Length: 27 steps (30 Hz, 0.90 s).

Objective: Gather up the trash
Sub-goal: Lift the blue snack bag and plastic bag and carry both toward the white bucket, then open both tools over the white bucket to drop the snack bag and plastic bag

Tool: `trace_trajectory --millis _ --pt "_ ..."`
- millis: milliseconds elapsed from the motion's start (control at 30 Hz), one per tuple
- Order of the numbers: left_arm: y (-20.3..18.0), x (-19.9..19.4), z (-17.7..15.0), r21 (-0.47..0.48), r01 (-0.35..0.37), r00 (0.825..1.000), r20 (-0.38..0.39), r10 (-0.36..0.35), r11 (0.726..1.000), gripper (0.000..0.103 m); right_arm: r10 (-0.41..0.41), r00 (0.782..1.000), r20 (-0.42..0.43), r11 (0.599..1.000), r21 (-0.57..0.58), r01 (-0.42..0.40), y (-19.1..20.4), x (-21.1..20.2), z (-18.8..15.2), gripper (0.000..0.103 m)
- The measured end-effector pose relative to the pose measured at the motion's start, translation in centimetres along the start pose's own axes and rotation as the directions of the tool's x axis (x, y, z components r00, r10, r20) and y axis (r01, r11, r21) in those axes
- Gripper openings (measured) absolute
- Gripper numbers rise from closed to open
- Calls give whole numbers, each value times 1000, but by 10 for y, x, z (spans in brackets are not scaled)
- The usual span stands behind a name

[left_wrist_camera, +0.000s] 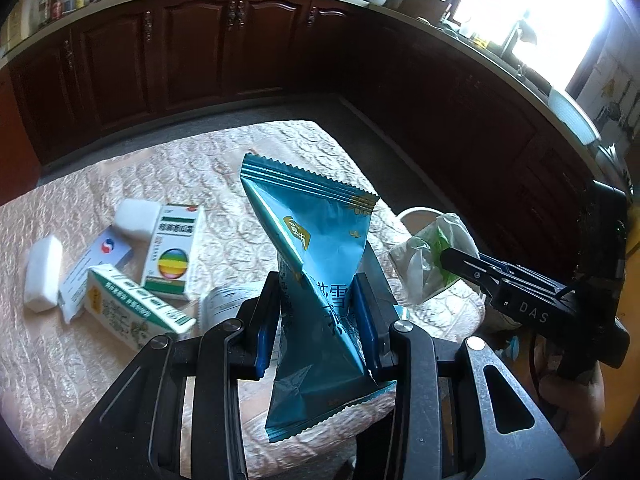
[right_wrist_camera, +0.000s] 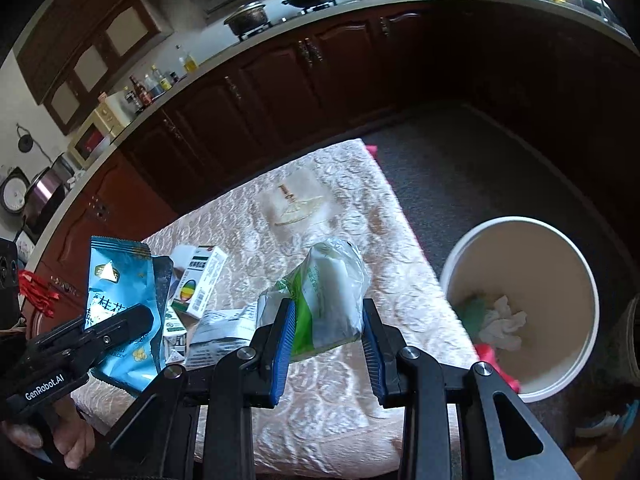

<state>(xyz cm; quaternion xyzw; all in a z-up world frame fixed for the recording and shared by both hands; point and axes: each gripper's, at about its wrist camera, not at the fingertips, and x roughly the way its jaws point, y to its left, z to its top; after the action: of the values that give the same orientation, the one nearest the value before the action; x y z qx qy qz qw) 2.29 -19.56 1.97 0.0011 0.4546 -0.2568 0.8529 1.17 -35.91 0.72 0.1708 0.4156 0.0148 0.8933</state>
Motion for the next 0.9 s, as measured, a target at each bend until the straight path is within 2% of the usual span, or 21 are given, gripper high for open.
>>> trace_trajectory --millis 500,700,900 --pt "-79 37 35 94 96 995 -19 -95 991 33 -110 993 34 990 90 107 -70 -37 8 31" --pt "-118 60 53 121 151 988 -29 -149 981 33 -178 983 35 976 137 172 -103 -53 6 31" --pt "-152 89 62 144 177 984 -56 -170 974 33 -266 964 25 950 176 257 -135 -63 3 31"
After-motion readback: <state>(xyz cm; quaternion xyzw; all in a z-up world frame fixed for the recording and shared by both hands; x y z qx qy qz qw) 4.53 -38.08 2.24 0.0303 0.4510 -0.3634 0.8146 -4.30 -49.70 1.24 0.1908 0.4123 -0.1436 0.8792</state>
